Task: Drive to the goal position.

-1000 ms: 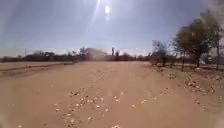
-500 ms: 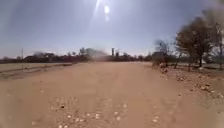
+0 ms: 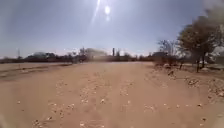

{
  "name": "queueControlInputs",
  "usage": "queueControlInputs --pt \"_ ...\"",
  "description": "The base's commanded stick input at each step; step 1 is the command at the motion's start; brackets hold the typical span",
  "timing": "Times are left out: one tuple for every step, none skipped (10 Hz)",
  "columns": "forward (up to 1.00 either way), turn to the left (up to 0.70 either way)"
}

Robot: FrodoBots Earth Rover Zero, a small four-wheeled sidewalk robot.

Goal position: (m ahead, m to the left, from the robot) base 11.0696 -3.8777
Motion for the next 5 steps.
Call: queueControlInputs --pt "1.0 0.0" --pt "1.0 0.0" --pt "1.0 0.0" --pt "1.0 0.0" --pt "1.0 0.0"
